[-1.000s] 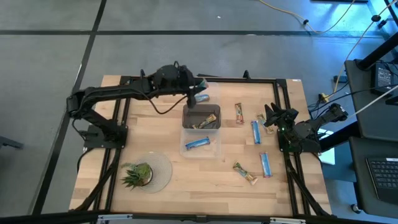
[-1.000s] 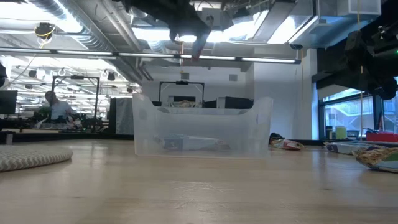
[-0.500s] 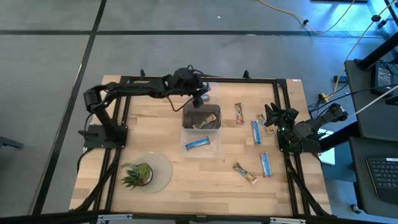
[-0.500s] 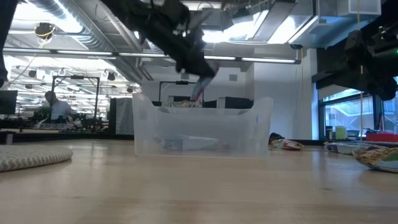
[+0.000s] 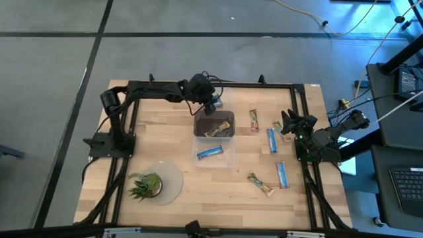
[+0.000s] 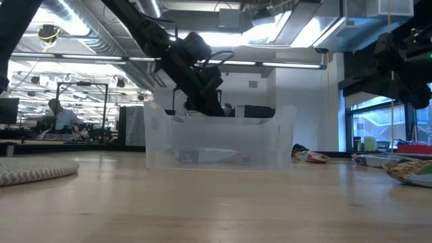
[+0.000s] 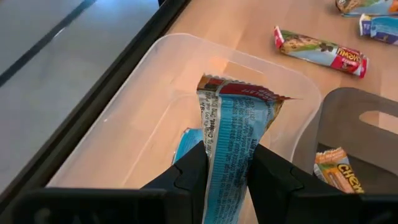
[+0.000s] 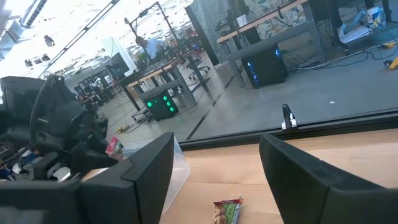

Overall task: Pick and place Granola Bars by type
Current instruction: Put the red granola bar into the top transparent bin

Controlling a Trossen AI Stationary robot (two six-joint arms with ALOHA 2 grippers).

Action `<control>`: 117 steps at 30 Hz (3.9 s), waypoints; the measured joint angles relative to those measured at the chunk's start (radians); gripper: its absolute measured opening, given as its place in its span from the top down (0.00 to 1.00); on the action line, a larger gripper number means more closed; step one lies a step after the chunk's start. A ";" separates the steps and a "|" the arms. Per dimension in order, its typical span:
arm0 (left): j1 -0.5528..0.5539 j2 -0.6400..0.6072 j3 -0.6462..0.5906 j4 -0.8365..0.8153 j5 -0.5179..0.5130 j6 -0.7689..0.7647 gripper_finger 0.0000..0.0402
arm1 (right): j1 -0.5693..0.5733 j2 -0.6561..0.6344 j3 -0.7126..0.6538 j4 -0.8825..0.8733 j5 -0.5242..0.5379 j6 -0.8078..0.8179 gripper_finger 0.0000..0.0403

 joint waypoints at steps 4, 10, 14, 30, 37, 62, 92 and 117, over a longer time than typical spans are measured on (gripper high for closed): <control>0.000 0.015 0.000 -0.001 0.002 -0.010 0.77 | 0.000 0.000 0.000 0.000 0.000 0.000 0.41; -0.004 0.017 0.000 -0.001 0.002 -0.010 0.77 | 0.000 0.000 0.000 0.000 -0.001 0.001 0.41; -0.008 0.016 0.000 0.002 0.000 -0.010 0.77 | 0.000 0.000 0.000 0.000 -0.007 0.001 0.41; -0.007 0.016 0.000 0.007 0.000 -0.010 0.76 | 0.000 0.000 0.000 0.000 -0.009 -0.001 0.41; -0.007 0.016 0.000 0.007 0.002 -0.007 0.70 | 0.000 0.000 0.000 0.000 -0.010 -0.004 0.41; -0.003 -0.604 -0.229 0.055 0.118 -0.088 0.59 | -0.012 0.000 0.001 0.373 -0.179 -0.353 0.41; -0.003 -0.885 -0.558 0.411 0.117 -0.141 0.60 | -0.114 0.618 0.617 0.330 -0.196 -0.666 0.41; -0.003 -0.885 -0.558 0.401 0.118 -0.149 0.60 | -0.833 1.082 0.823 -0.517 -1.218 0.184 0.41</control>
